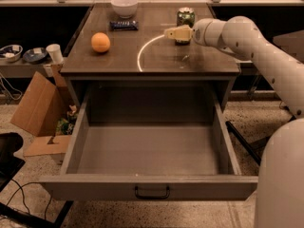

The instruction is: Place green can into top drawer

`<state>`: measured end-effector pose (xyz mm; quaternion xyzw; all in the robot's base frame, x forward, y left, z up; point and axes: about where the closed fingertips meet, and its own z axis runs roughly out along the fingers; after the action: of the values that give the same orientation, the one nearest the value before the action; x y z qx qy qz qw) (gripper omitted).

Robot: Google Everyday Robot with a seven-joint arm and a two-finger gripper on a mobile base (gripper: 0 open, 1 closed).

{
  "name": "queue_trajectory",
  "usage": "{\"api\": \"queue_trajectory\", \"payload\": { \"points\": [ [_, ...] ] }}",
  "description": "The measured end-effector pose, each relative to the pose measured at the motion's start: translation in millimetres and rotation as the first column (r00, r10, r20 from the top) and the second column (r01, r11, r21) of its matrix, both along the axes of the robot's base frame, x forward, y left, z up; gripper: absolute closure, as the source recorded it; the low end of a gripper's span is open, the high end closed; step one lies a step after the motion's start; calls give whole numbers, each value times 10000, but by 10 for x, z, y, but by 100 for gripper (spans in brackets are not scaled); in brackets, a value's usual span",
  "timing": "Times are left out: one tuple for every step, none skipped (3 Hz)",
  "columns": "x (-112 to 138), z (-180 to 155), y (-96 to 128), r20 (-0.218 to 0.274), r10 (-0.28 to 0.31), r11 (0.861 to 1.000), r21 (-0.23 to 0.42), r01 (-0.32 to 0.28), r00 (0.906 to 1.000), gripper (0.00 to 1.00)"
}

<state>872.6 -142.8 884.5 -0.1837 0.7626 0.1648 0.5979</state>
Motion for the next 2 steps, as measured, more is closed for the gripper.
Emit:
{"api": "queue_trajectory", "payload": {
  "points": [
    [132, -46, -89, 201, -139, 9999, -97, 141, 9997, 0],
    [259, -37, -120, 541, -59, 9998, -164, 68, 9985, 0]
  ]
}}
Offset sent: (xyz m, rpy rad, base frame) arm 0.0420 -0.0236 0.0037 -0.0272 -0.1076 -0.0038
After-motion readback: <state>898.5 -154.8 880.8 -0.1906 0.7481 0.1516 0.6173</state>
